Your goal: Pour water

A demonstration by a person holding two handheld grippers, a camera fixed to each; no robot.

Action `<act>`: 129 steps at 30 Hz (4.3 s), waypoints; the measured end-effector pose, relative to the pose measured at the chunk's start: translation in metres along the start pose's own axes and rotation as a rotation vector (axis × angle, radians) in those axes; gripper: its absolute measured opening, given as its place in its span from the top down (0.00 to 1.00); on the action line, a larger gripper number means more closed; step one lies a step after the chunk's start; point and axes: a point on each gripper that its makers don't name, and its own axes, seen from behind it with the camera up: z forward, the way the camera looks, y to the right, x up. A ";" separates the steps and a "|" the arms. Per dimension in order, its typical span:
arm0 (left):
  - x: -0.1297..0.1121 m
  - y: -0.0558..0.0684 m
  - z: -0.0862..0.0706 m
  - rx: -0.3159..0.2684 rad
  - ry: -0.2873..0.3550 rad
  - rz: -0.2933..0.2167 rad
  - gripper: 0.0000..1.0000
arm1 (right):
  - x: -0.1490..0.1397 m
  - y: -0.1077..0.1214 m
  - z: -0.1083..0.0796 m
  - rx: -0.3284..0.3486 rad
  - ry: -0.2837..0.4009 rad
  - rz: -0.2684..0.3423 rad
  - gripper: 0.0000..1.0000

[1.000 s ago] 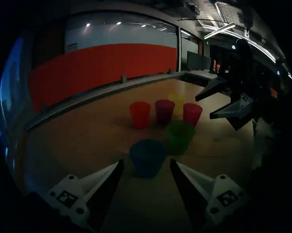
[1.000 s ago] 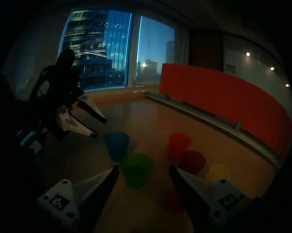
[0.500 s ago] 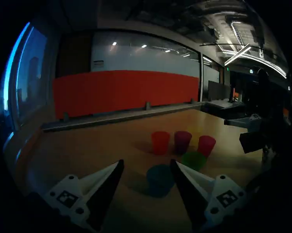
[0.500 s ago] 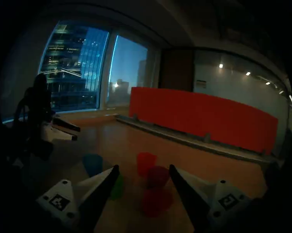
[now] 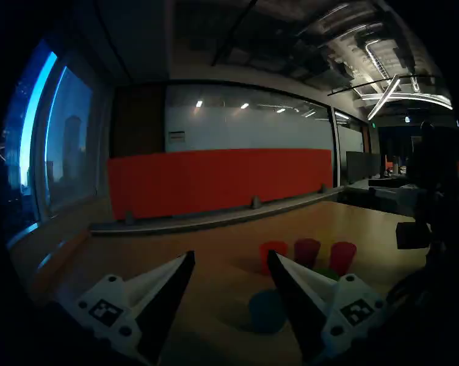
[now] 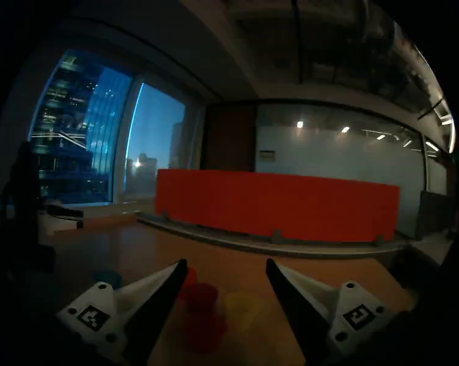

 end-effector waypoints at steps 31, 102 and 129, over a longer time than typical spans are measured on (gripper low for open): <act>0.004 -0.041 -0.019 0.256 0.110 -0.018 0.12 | 0.007 0.091 -0.040 -0.370 0.141 0.063 0.00; -0.068 -0.072 0.028 0.366 0.092 -0.046 0.12 | -0.034 0.081 -0.039 -0.397 -0.009 0.090 0.00; -0.085 -0.069 0.033 0.351 0.052 -0.070 0.12 | -0.041 0.083 -0.043 -0.400 -0.017 0.091 0.01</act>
